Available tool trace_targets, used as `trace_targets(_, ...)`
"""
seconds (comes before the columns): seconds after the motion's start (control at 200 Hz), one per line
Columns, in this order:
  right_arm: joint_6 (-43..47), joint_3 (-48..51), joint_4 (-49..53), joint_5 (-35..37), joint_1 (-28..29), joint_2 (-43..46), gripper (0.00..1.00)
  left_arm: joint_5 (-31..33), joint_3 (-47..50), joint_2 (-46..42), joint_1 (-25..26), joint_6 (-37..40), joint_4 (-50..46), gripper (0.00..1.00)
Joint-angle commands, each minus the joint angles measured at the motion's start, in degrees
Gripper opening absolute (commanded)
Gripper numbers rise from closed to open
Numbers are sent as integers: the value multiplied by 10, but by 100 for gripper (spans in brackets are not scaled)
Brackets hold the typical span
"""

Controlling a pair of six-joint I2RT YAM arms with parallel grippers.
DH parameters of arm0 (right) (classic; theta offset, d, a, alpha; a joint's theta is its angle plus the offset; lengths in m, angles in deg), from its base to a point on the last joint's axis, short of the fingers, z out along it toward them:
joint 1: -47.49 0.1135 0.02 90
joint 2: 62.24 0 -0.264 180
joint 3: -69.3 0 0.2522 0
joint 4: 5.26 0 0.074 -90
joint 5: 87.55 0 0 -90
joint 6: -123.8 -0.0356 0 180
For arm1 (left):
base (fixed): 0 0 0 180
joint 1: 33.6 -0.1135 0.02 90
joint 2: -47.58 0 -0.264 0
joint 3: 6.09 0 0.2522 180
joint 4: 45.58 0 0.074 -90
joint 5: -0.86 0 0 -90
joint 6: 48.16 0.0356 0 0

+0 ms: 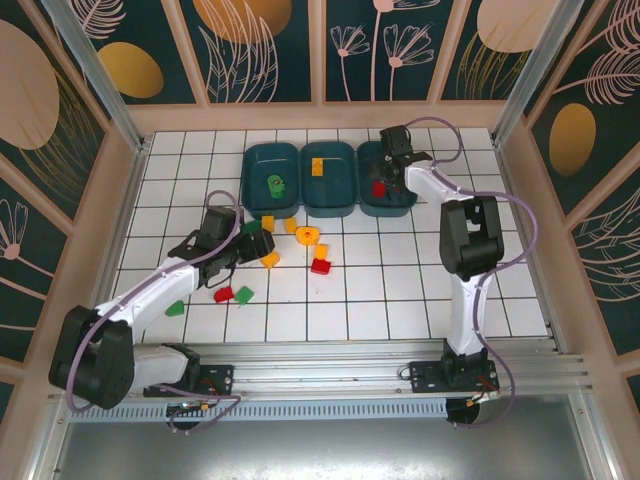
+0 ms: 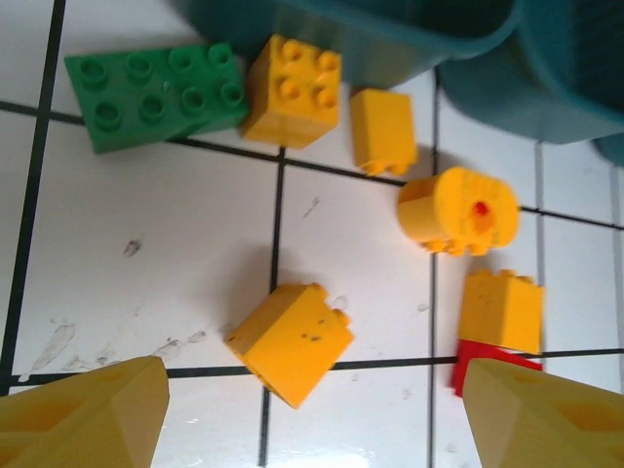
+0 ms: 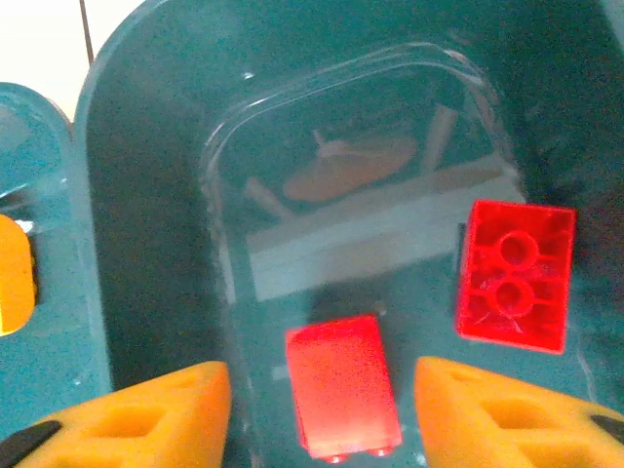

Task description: Sort the legos into containers by color

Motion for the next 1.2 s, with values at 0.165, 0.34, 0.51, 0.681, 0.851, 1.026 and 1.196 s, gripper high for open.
trace_targets(0.165, 17, 28, -5, 8, -14, 93, 63, 53, -74, 109, 53, 60, -41, 83)
trace_targets(0.34, -19, 193, -73, -38, -8, 228, 64, 135, -127, 179, 99, 98, -82, 83)
trace_targets(0.51, -41, 312, -93, -62, 1, 330, 65, 185, -139, 213, 99, 118, -97, 83)
trace_targets(0.681, -45, 382, -87, -60, 5, 403, 66, 142, -136, 238, 99, 139, -71, 73)
trace_targets(0.851, -48, 418, -84, -57, 5, 431, 66, 125, -122, 216, 107, 119, -55, 64)
trace_targets(1.026, -54, 422, -95, -64, 6, 433, 66, 119, -119, 208, 131, 106, -67, 59)
trace_targets(1.196, -58, 420, -101, -73, 6, 430, 66, 115, -117, 203, 147, 94, -68, 56)
